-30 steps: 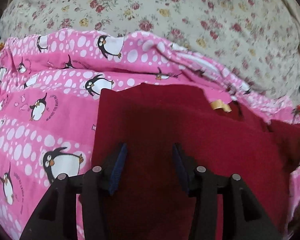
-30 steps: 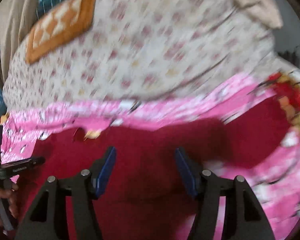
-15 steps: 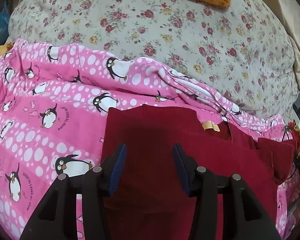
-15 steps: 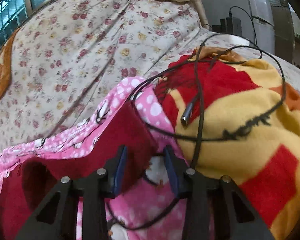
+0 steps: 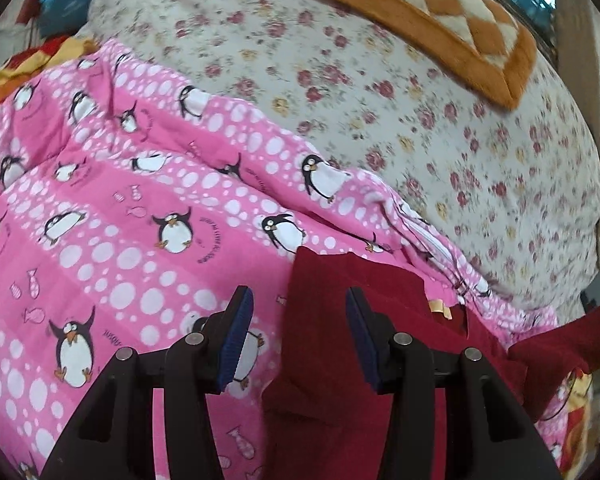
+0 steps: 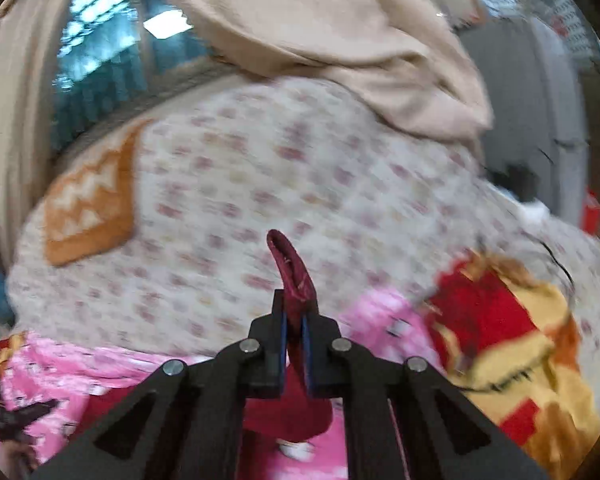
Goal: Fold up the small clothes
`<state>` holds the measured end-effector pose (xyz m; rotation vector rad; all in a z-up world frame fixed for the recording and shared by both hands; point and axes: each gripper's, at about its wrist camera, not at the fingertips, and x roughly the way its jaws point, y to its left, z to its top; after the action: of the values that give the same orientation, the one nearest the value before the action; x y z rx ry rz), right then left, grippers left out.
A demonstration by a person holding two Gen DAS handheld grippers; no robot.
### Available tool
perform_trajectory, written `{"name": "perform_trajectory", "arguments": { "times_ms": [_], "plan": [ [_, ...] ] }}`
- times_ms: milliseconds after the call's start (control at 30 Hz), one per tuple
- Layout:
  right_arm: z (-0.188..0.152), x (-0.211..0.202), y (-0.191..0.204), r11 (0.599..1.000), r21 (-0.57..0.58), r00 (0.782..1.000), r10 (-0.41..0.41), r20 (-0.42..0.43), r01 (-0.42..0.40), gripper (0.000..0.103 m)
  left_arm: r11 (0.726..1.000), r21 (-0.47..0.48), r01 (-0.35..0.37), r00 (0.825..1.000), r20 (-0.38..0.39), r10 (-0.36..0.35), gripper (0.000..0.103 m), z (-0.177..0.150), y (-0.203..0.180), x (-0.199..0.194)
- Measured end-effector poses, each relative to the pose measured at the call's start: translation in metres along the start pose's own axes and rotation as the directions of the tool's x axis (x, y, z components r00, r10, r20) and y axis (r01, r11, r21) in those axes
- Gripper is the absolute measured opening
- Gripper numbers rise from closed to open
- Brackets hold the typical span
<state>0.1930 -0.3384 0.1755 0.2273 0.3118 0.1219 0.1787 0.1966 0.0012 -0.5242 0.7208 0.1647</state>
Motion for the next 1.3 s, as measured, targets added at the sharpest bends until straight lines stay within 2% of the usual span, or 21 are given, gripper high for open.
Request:
{"name": "perform_trajectory", "arguments": {
  "times_ms": [100,200,300,467,600,667,733,800,867,900,967,1033,1067,1133,1200,1233,1267,1300],
  "plan": [
    [0.007,0.009,0.052,0.995,-0.035,0.996,0.093,-0.002,-0.093,0.006,1.000,-0.017,0.002,1.000,0.014,-0.002,0.031,0.002,0.006,-0.009],
    [-0.005,0.033,0.107,0.978,-0.030,0.978,0.204,-0.051,-0.206,0.006,0.999,-0.039,-0.004,0.998,0.065,0.006,0.031,0.007,0.015,-0.024],
    [-0.036,0.062,0.166,0.954,-0.018,0.947,0.296,-0.121,-0.301,0.006,0.997,-0.079,-0.024,0.992,0.118,0.033,0.031,0.015,0.028,-0.034],
    [-0.118,0.114,0.260,0.906,0.032,0.869,0.414,-0.270,-0.422,0.006,0.988,-0.150,-0.032,0.985,0.164,0.057,0.031,0.022,0.046,-0.043],
    [-0.183,0.141,0.309,0.890,0.029,0.817,0.430,-0.385,-0.455,0.006,0.981,-0.192,-0.034,0.974,0.211,0.076,0.031,0.027,0.059,-0.053],
    [-0.212,0.151,0.323,0.885,0.031,0.789,0.430,-0.438,-0.465,0.006,0.979,-0.201,-0.041,0.974,0.211,0.084,0.031,0.028,0.061,-0.051],
    [-0.230,0.159,0.331,0.889,0.007,0.777,0.404,-0.482,-0.458,0.007,0.980,-0.196,-0.042,0.977,0.196,0.082,0.031,0.027,0.060,-0.046],
    [-0.246,0.167,0.338,0.894,-0.012,0.764,0.375,-0.526,-0.447,0.012,0.982,-0.182,-0.043,0.982,0.173,0.075,0.031,0.026,0.056,-0.039],
    [-0.258,0.172,0.338,0.899,-0.005,0.730,0.352,-0.586,-0.438,0.021,0.985,-0.168,-0.045,0.985,0.158,0.072,0.031,0.025,0.051,-0.034],
    [-0.257,0.171,0.337,0.898,-0.001,0.727,0.355,-0.588,-0.440,0.023,0.986,-0.160,-0.045,0.986,0.152,0.069,0.031,0.024,0.049,-0.033],
    [-0.250,0.157,0.326,0.894,-0.002,0.735,0.368,-0.569,-0.448,0.024,0.990,-0.133,-0.049,0.989,0.133,0.067,0.031,0.023,0.042,-0.027],
    [-0.235,0.136,0.308,0.889,-0.010,0.752,0.382,-0.538,-0.459,0.030,0.994,-0.106,-0.037,0.993,0.103,0.048,0.031,0.020,0.033,-0.019],
    [-0.227,0.126,0.296,0.893,-0.027,0.771,0.371,-0.518,-0.448,0.031,0.996,-0.091,-0.023,0.996,0.088,0.031,0.031,0.020,0.029,-0.014],
    [-0.211,0.107,0.264,0.922,-0.076,0.825,0.300,-0.479,-0.379,0.035,0.999,-0.027,0.028,0.999,0.036,-0.027,0.031,0.016,0.010,-0.001],
    [-0.200,0.094,0.231,0.948,-0.110,0.865,0.222,-0.450,-0.300,0.035,0.994,0.023,0.109,0.993,-0.038,-0.108,0.031,0.009,-0.010,0.015],
    [-0.195,0.087,0.214,0.956,-0.137,0.883,0.176,-0.434,-0.258,0.032,0.990,0.035,0.140,0.988,-0.070,-0.138,0.031,0.005,-0.019,0.022],
    [-0.191,0.084,0.200,0.962,-0.151,0.893,0.144,-0.427,-0.228,0.028,0.986,0.067,0.150,0.985,-0.098,-0.143,0.031,0.000,-0.030,0.031],
    [-0.189,0.083,0.187,0.967,-0.155,0.896,0.121,-0.428,-0.205,0.020,0.985,0.091,0.149,0.984,-0.116,-0.138,0.031,-0.004,-0.036,0.036]
  ]
}}
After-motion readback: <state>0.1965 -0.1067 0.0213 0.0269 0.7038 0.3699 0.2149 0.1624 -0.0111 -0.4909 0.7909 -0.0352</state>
